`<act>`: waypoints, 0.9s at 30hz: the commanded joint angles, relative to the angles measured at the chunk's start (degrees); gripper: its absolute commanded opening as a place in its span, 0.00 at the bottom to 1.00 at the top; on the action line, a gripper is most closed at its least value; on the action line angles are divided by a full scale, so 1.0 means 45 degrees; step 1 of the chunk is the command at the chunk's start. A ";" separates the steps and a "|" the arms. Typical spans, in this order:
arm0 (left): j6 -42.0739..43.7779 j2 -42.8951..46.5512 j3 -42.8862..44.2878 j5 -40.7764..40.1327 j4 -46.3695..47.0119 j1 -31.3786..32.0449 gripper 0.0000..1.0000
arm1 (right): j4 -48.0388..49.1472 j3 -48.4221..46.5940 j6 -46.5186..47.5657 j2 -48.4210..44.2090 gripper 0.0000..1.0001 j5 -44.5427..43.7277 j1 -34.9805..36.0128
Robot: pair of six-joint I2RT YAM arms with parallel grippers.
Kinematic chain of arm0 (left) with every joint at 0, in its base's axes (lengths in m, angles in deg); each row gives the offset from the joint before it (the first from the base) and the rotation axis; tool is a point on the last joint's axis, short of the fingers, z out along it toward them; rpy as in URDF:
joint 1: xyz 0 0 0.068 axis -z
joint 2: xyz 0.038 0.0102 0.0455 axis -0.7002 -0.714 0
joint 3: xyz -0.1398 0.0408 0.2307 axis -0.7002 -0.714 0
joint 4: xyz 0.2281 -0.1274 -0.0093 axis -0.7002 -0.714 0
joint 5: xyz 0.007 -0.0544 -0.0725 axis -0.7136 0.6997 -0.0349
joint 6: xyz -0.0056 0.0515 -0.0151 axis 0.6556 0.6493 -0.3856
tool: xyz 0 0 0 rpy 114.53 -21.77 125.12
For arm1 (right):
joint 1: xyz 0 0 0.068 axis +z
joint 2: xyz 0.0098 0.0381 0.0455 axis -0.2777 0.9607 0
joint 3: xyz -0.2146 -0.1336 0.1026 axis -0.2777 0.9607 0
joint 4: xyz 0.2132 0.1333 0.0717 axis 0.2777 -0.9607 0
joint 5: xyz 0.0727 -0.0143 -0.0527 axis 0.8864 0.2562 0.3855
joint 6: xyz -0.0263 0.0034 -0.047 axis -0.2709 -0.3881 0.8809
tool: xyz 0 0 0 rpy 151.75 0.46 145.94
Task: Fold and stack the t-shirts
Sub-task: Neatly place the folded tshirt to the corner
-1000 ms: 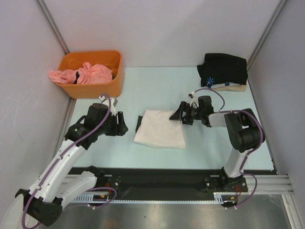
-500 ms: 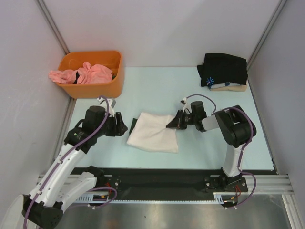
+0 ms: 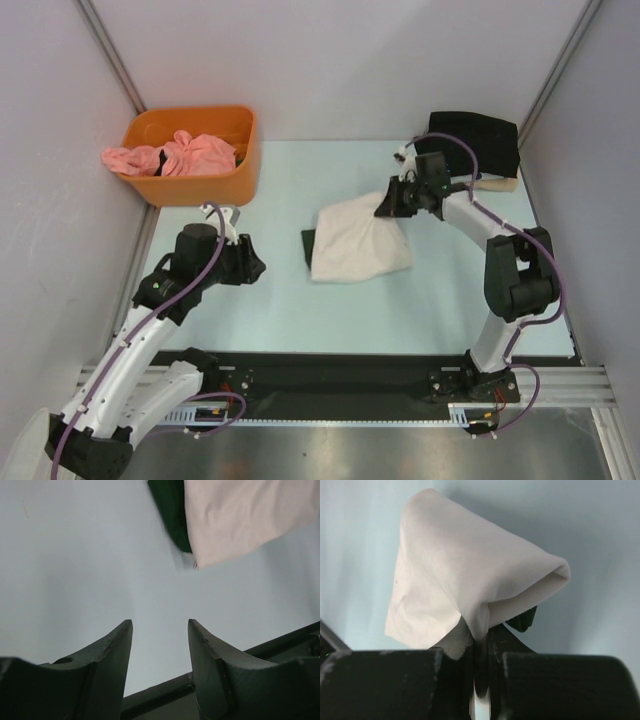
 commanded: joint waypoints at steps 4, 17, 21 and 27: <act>0.0131 0.0208 -0.0068 0.0130 0.0532 -0.0133 0.53 | -0.3103 -0.3742 0.3211 0.0443 0.00 -0.2831 -0.1013; 0.0092 0.0266 -0.0185 0.0189 0.0648 -0.0191 0.50 | -0.3867 -0.8162 0.4718 0.3081 0.00 -0.3007 -0.1659; 0.0092 0.0208 -0.0186 0.0189 0.0649 -0.0210 0.50 | -0.4488 -0.9640 0.5381 0.3782 0.00 -0.3649 -0.1561; 0.0092 0.0169 -0.0186 0.0189 0.0649 -0.0210 0.49 | -0.5058 -1.1482 0.6573 0.4351 0.00 -0.4979 -0.1950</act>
